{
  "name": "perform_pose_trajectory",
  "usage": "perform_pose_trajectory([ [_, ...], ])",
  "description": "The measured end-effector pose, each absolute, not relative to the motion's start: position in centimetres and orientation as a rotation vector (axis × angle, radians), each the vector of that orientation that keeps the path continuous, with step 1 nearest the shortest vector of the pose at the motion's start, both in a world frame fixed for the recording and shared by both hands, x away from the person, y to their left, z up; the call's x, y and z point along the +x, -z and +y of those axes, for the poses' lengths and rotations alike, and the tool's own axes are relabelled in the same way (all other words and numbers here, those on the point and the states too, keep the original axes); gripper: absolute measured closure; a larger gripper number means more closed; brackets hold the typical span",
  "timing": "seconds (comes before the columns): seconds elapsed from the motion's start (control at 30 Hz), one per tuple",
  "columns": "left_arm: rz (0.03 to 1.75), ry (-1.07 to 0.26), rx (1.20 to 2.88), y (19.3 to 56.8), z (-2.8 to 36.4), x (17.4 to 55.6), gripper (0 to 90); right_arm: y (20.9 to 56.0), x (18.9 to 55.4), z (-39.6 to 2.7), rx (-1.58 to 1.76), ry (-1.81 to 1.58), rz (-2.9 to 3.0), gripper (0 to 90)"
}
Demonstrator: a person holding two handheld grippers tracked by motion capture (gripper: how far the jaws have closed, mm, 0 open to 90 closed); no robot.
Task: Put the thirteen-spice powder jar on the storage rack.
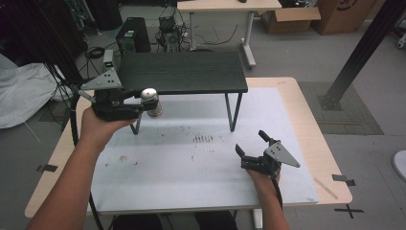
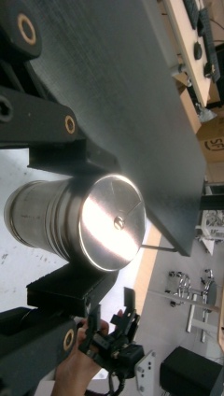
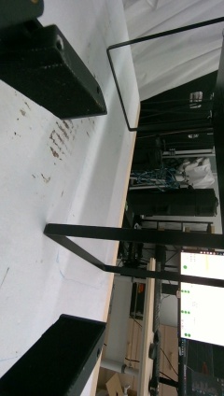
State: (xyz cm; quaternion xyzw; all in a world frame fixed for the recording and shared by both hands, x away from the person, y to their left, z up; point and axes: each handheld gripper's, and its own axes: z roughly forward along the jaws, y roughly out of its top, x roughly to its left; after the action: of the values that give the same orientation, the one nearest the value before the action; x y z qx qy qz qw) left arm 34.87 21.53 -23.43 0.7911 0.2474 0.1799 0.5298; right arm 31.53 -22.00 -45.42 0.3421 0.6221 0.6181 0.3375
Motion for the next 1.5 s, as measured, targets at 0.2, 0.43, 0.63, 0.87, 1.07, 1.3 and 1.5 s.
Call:
perform_pose_trajectory([
  [0.2,0.595,-0.444,1.871,22.1,21.6,35.4,49.2,45.4,31.5,-22.0,0.892,-1.611,1.621,0.0],
  [0.43,0.621,-0.459,1.864,21.2,21.7,36.3,49.2,45.4,31.5,-22.0,0.893,-1.612,1.621,0.0],
  [0.63,0.65,-0.466,1.872,21.0,21.6,37.3,49.2,45.4,31.5,-22.0,0.894,-1.612,1.62,0.0],
  [0.87,0.665,-0.48,1.88,20.6,21.6,38.3,49.2,45.4,31.5,-22.0,0.894,-1.612,1.62,0.0],
  [1.07,0.676,-0.478,1.873,20.4,21.8,39.5,49.3,45.4,31.5,-22.0,0.895,-1.612,1.619,0.0],
  [1.3,0.696,-0.48,1.894,20.2,21.5,40.8,49.3,45.4,31.5,-22.0,0.895,-1.615,1.617,0.0],
  [1.5,0.716,-0.489,1.906,20.0,21.0,41.9,49.2,45.4,31.5,-22.0,0.893,-1.615,1.616,0.0],
])
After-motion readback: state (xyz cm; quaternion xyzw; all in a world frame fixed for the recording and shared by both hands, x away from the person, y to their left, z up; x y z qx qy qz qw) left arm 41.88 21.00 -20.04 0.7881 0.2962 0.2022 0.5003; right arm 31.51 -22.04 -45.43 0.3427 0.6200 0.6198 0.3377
